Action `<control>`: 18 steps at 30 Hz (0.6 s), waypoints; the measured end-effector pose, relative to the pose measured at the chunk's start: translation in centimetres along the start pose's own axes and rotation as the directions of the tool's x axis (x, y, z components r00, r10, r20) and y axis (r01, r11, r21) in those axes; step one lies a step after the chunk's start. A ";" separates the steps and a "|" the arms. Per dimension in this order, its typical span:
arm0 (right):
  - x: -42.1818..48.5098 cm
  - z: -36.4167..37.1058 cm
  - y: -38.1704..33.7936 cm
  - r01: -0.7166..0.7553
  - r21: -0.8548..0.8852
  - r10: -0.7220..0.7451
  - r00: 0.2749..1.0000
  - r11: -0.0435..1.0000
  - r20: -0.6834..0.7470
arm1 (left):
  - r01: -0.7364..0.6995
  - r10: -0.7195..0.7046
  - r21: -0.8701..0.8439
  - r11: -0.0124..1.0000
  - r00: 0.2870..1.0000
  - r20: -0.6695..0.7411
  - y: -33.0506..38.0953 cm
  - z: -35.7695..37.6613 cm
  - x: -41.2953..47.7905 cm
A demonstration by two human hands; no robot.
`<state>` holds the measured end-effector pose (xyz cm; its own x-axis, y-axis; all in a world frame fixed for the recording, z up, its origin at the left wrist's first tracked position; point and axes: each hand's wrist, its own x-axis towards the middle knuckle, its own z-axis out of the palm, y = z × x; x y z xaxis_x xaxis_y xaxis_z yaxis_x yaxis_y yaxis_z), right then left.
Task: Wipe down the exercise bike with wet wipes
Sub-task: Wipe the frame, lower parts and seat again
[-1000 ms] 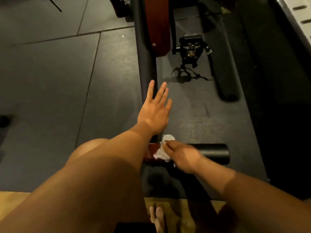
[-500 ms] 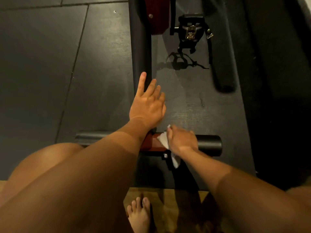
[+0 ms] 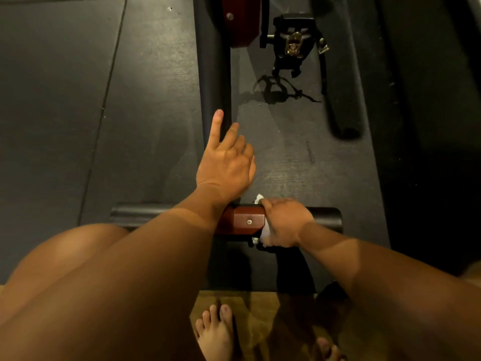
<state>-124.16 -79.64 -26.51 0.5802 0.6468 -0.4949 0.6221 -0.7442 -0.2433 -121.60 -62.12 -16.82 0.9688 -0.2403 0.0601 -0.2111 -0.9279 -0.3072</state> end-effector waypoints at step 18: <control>-3.5 -3.1 4.9 -0.223 0.018 0.209 0.935 0.975 0.288 | -0.020 0.020 -0.041 0.999 1.000 -0.008 -0.1 0.2 -0.1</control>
<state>-121.51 -85.07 -23.42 0.5210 0.4012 -0.7534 0.4671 -0.8728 -0.1417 -121.69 -61.98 -17.00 0.9634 -0.2608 0.0618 -0.2355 -0.9338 -0.2693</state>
